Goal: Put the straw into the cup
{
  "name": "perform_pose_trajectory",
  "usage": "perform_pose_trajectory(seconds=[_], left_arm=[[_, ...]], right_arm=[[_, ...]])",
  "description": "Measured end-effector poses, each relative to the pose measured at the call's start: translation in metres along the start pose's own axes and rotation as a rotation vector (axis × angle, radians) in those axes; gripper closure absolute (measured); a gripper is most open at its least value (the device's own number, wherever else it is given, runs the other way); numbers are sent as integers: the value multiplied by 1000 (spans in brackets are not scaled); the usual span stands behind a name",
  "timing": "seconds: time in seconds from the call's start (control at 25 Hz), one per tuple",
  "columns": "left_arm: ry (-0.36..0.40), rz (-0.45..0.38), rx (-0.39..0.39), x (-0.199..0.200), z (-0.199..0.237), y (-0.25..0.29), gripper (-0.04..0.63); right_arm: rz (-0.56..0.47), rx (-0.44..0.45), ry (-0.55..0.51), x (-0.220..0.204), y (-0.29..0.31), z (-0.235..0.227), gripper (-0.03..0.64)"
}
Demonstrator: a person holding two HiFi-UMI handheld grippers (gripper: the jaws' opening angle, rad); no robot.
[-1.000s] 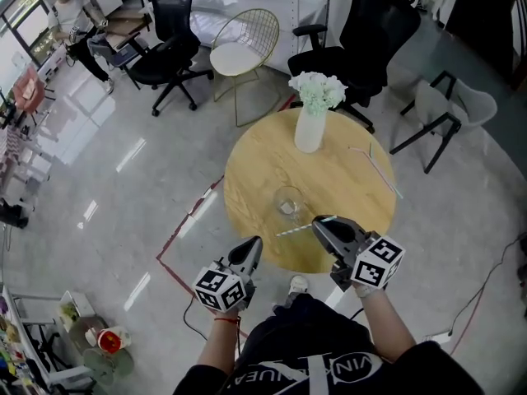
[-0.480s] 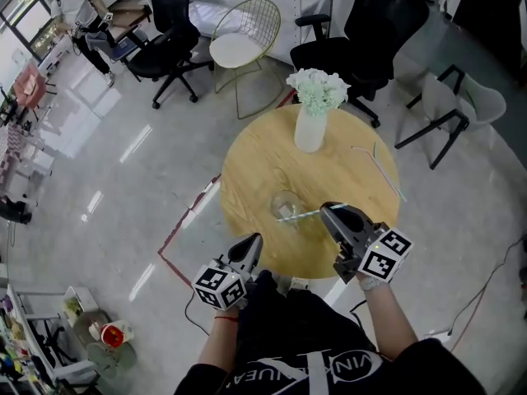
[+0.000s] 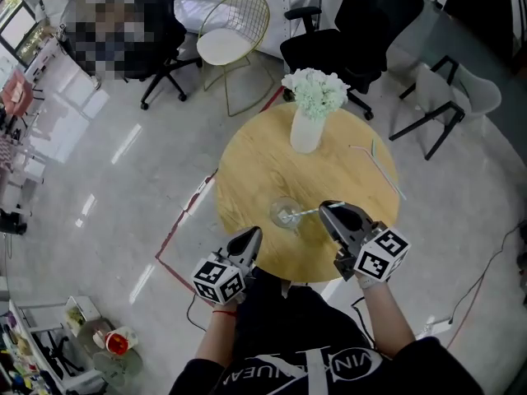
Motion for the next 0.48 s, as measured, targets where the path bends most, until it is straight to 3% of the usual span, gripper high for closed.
perform_pose_trajectory(seconds=[0.48], left_arm=[[3, 43, -89, 0, 33, 25, 589]], right_arm=[[24, -87, 2, -17, 29, -16, 595]])
Point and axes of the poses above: the fingertips, and each gripper's own axes: y forward along the fingers, z to its left, x out of its top, the point moved 4 cm from there along -y, backward along the fingers, and after that the axes turned 15 degrees about y, right-handed, at the moved point
